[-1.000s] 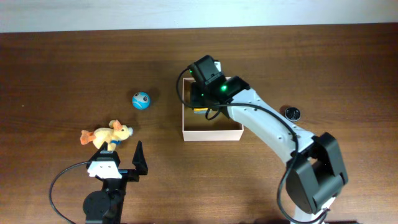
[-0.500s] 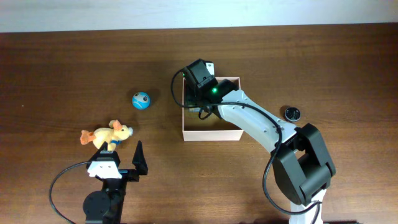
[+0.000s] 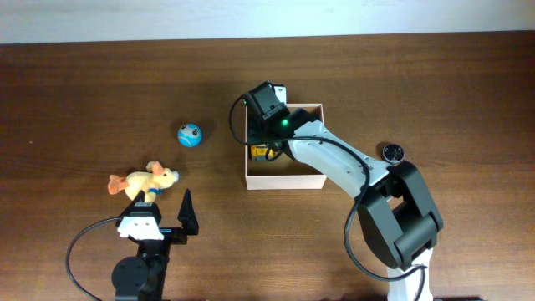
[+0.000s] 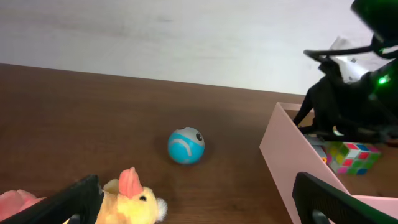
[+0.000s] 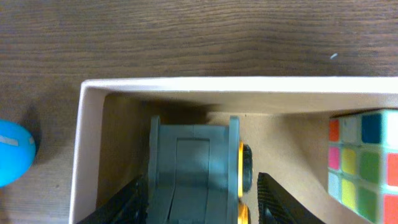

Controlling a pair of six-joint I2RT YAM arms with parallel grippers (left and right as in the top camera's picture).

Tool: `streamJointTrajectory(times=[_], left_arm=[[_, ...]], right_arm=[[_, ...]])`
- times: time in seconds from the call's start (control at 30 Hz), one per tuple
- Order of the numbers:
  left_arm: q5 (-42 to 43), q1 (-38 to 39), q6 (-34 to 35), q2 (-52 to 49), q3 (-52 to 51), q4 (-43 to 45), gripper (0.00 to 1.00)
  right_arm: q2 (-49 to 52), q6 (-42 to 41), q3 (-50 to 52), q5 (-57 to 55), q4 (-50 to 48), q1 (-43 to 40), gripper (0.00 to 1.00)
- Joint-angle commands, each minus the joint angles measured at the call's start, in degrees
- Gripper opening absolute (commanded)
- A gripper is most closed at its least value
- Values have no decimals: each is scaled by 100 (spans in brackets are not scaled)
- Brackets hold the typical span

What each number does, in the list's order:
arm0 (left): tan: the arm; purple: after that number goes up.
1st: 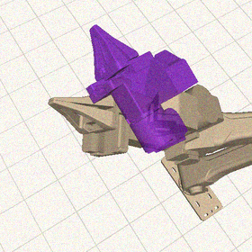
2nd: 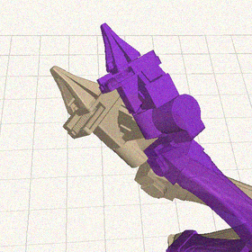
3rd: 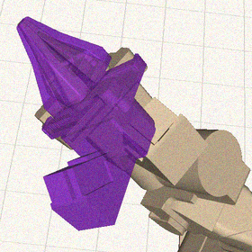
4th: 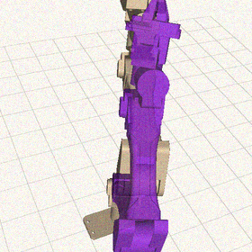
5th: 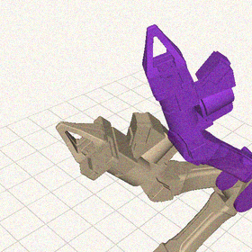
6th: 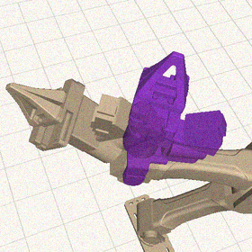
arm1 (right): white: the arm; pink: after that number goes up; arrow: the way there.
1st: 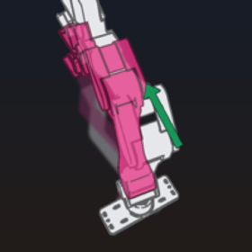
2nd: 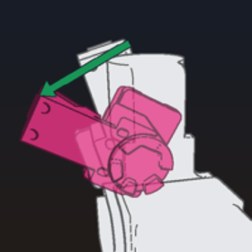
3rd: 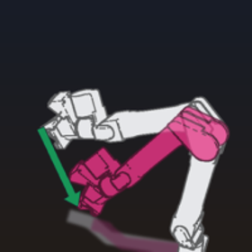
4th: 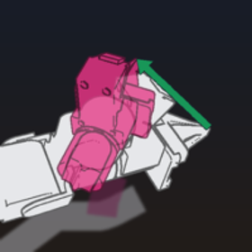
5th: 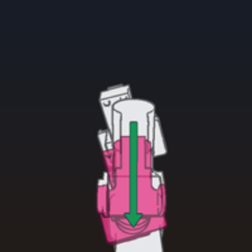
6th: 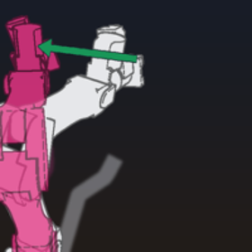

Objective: Pack container
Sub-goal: 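Open the right gripper and release the truck beside the cube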

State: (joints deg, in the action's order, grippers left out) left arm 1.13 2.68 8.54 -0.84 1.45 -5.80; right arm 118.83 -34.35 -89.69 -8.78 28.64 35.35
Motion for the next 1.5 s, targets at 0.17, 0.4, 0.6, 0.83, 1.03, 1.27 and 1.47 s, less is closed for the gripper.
streamJointTrajectory(times=[0.17, 0.4, 0.6, 0.83, 1.03, 1.27, 1.47], left_arm=[[63, 17, -114, 4, -33, 15, 99], [63, 17, -114, 4, -33, 15, 99], [63, 17, -114, 4, -33, 15, 99], [63, 17, -114, 4, -33, 15, 99], [63, 17, -114, 4, -33, 15, 99], [63, 17, -114, 4, -33, 15, 99], [63, 17, -114, 4, -33, 17, 99]], right_arm=[[90, 83, -109, -70, -55, 26, 50], [-52, 566, -485, -94, 273, 26, 57], [-63, 848, -1182, -256, 1139, 26, 63], [-83, 841, -1462, -911, 2175, 24, 63], [-83, 839, -1445, -1143, 2553, -15, 63], [-48, 719, -1110, -1121, 2549, -136, 63], [-37, 688, -748, -1113, 2210, -136, 63]])
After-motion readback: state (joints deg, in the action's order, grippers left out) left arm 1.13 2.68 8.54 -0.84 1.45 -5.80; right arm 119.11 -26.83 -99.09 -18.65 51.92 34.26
